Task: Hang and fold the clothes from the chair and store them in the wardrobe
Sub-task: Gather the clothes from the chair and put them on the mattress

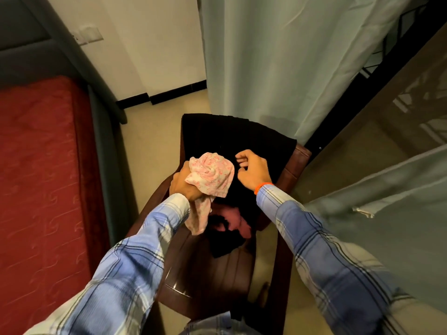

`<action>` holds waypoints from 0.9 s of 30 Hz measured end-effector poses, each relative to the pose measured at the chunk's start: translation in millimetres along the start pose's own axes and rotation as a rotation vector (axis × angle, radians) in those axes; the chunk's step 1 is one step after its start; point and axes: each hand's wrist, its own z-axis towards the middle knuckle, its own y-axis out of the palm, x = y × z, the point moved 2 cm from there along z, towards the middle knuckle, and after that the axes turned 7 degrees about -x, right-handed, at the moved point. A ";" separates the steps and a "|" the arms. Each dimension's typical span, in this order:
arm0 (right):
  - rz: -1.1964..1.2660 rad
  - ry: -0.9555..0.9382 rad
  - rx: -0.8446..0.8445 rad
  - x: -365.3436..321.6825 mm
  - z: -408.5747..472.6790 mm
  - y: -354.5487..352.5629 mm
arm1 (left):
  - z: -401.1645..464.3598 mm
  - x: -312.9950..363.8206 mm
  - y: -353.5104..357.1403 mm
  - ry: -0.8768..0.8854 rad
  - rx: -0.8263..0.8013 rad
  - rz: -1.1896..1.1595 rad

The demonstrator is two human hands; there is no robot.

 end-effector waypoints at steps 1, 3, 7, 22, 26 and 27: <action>-0.129 -0.064 0.075 -3.4 3.3 -1.3 | 1.7 -2.3 -0.8 -0.011 0.000 -0.007; -0.405 -0.180 0.197 -16.1 14.7 -5.8 | 6.7 -8.9 -3.3 -0.034 -0.004 -0.016; -0.846 -0.159 0.111 -37.8 49.1 -16.4 | 23.8 -22.8 -3.8 0.006 0.005 -0.035; -0.890 -0.197 0.160 -51.2 77.3 -46.1 | 40.6 -15.7 -1.8 0.079 0.043 -0.076; -0.167 -0.052 0.212 -47.8 61.3 -43.5 | 35.4 -4.7 -5.7 0.141 0.062 -0.146; -0.038 0.013 0.152 -48.2 53.0 -39.8 | 30.3 -0.2 -7.6 0.135 0.077 -0.183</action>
